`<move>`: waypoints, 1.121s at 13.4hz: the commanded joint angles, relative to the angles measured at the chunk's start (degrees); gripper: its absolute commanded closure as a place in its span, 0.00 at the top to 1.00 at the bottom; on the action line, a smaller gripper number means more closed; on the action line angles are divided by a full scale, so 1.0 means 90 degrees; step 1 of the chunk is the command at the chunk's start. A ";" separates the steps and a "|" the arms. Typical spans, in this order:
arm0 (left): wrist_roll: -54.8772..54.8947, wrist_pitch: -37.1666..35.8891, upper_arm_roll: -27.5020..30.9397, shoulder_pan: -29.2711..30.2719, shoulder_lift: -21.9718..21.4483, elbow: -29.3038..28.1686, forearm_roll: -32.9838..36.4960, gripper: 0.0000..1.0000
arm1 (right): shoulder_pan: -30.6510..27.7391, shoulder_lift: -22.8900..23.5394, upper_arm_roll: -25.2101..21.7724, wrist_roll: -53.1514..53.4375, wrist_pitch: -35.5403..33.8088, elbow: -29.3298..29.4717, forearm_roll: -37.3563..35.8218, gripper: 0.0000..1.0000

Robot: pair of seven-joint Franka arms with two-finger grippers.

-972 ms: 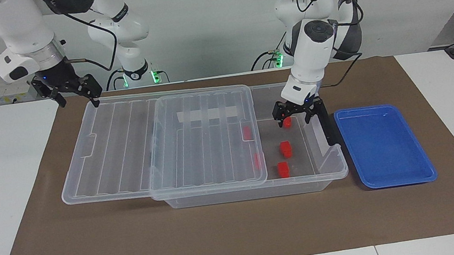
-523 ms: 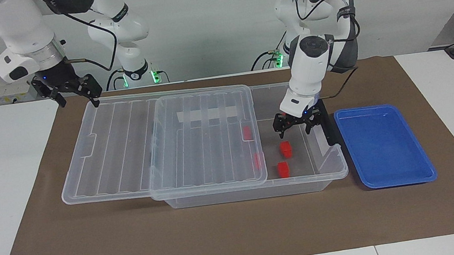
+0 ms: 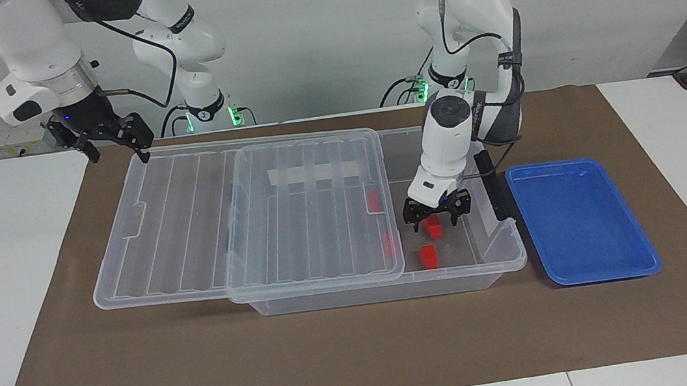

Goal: Place red block in blue tray from box

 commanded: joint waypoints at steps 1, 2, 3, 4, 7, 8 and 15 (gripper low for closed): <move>-0.0174 0.0264 0.0116 -0.0117 0.0148 -0.0021 0.0189 1.00 | -0.0193 -0.0105 0.0012 0.0105 0.0314 -0.0268 0.0024 0.64; -0.0174 0.0283 0.0126 -0.0117 0.0158 -0.0021 0.0189 0.99 | -0.0251 -0.0153 0.0012 0.0066 0.0566 -0.0500 0.0024 0.41; -0.0174 0.0284 0.0116 -0.0117 0.0158 -0.0021 0.0189 0.94 | -0.0329 -0.0192 0.0012 0.0046 0.0839 -0.0735 0.0024 0.18; -0.0174 0.0274 0.0126 -0.0117 0.0158 -0.0021 0.0189 0.82 | -0.0350 -0.0231 0.0012 0.0036 0.1006 -0.0901 0.0024 0.00; -0.0358 0.0108 0.0145 -0.0107 0.0148 -0.0030 0.0189 0.13 | -0.0632 -0.0358 0.0002 -0.0216 0.1718 -0.1574 0.0024 0.00; -0.0466 0.0088 0.0145 -0.0107 0.0148 -0.0021 0.0189 0.06 | -0.0807 -0.0446 0.0002 -0.0363 0.1991 -0.1819 0.0024 0.00; -0.0662 -0.0651 0.0135 -0.0127 0.0109 0.0310 0.0180 0.00 | -0.1336 -0.0300 0.0002 -0.1253 0.3058 -0.2504 0.0053 0.00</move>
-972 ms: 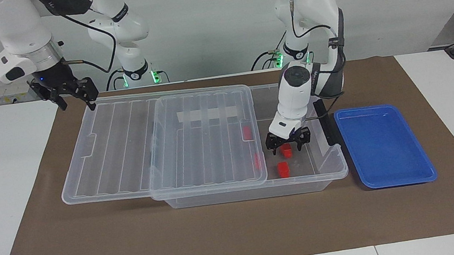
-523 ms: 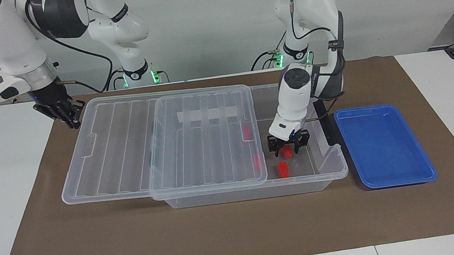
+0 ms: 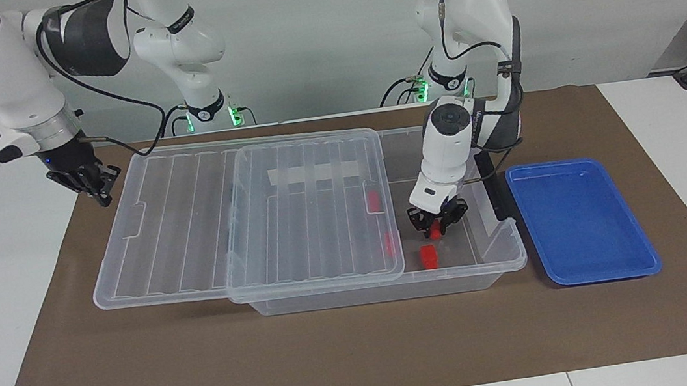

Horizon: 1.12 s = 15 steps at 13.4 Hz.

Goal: Place red block in blue tray from box
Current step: 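Carry the red block to the blue tray with the left gripper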

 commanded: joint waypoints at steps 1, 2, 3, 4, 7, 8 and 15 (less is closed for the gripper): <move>-0.0219 -0.0791 0.0083 -0.0095 -0.0085 0.0382 0.0162 0.00 | -0.0058 -0.0126 0.0021 -0.0205 0.0369 -0.0436 0.0058 0.00; -0.0200 -0.1133 0.0054 -0.0066 -0.0163 0.0557 0.0113 0.00 | -0.0058 -0.0107 0.0021 -0.0205 0.0409 -0.0505 0.0048 0.00; -0.0219 -0.1484 0.0054 -0.0085 -0.0241 0.0704 0.0084 0.00 | -0.0058 -0.0048 0.0021 -0.0166 0.0409 -0.0544 0.0048 0.00; -0.0229 -0.1797 0.0044 -0.0076 -0.0319 0.0831 0.0016 0.00 | -0.0058 -0.0019 0.0030 -0.0147 0.0409 -0.0564 0.0048 0.00; -0.0190 -0.2394 0.0092 -0.0017 -0.0729 0.1066 -0.0618 0.00 | -0.0029 -0.0018 0.0030 0.0077 0.0701 -0.0759 0.0048 0.00; -0.0190 -0.2676 0.0122 -0.0007 -0.0827 0.1212 -0.0803 0.00 | 0.0010 -0.0028 0.0030 0.0146 0.0702 -0.0779 0.0048 0.00; 0.0267 -0.5274 0.0141 0.0763 -0.0974 0.2942 -0.1215 0.00 | 0.0225 -0.0048 0.0040 0.0254 0.0721 -0.0828 0.0048 0.00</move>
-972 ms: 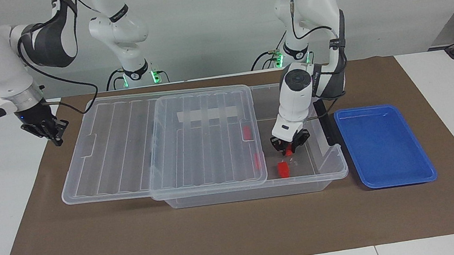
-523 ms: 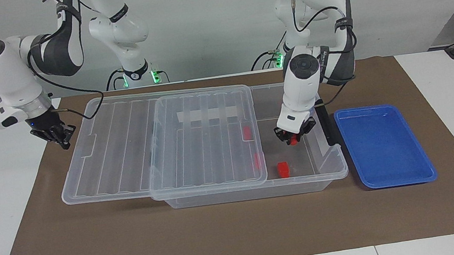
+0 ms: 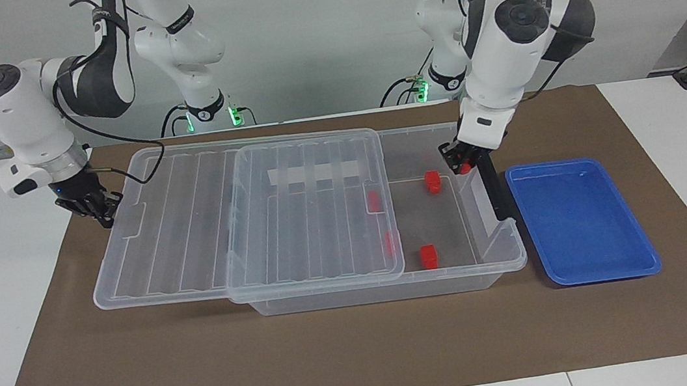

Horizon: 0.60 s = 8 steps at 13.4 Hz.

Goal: Place red block in blue tray from box
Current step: 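Carry the red block to the blue tray with the left gripper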

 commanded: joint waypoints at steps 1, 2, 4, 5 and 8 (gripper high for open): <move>0.0712 -0.0617 0.0024 0.0540 -0.0145 0.0210 -0.0153 0.00 | 0.0168 -0.0103 0.0016 0.0131 0.0146 -0.0159 0.0048 0.00; 0.1441 -0.0628 0.0034 0.0871 -0.0223 0.0210 -0.0134 0.00 | 0.0207 -0.0103 0.0016 0.0141 0.0146 -0.0150 0.0048 0.00; 0.3023 -0.0337 0.0053 0.1516 -0.0331 0.0103 -0.0133 0.00 | 0.0266 -0.0103 0.0055 0.0248 0.0136 -0.0159 0.0048 0.00; 0.3427 -0.0151 0.0063 0.1713 -0.0361 -0.0024 -0.0114 0.00 | 0.0421 -0.0103 0.0055 0.0316 0.0116 -0.0159 0.0048 0.00; 0.4472 0.0803 0.0063 0.2260 -0.0575 -0.0724 0.0129 0.00 | 0.0695 -0.0113 0.0055 0.0590 0.0097 -0.0159 0.0048 0.00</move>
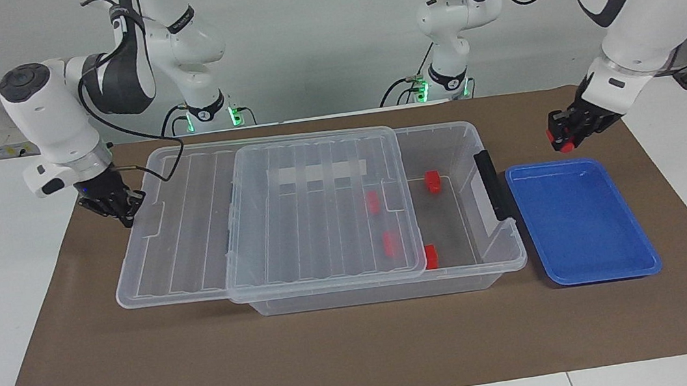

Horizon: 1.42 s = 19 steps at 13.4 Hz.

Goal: Place red block in blue tray from box
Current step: 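Slide the lid closed with the right gripper while the left gripper holds the block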

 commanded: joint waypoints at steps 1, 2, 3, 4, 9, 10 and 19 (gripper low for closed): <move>0.0976 0.1152 -0.0052 0.0422 -0.0400 -0.1049 0.0187 0.00 | 0.0163 -0.0122 0.0049 0.0215 0.0037 -0.0155 0.0048 0.00; 0.1203 0.1446 -0.0052 0.0569 -0.0400 -0.1217 0.0197 0.00 | 0.0289 -0.0132 0.0049 0.0225 0.0037 -0.0194 0.0048 0.00; 0.1253 0.1739 -0.0052 0.0647 -0.0400 -0.1402 0.0198 0.00 | 0.0387 -0.0151 0.0049 0.0332 0.0037 -0.0223 0.0057 0.00; 0.1273 0.2206 -0.0042 0.0764 -0.0391 -0.1559 0.0207 0.00 | 0.0465 -0.0161 0.0049 0.0536 0.0046 -0.0243 0.0048 0.00; 0.1527 0.3994 -0.0061 0.1166 0.0019 -0.2359 0.0198 0.00 | 0.1002 -0.0161 0.0059 0.1025 0.0085 -0.0263 0.0057 0.00; 0.1498 0.4220 -0.0062 0.1156 0.0068 -0.2496 0.0178 0.00 | 0.1167 -0.0161 0.0059 0.1152 0.0085 -0.0263 0.0077 0.00; 0.0922 0.5276 -0.0062 0.0923 0.0829 -0.3083 0.0129 0.00 | 0.1892 -0.0200 0.0059 0.1417 -0.0022 -0.0273 0.0145 0.00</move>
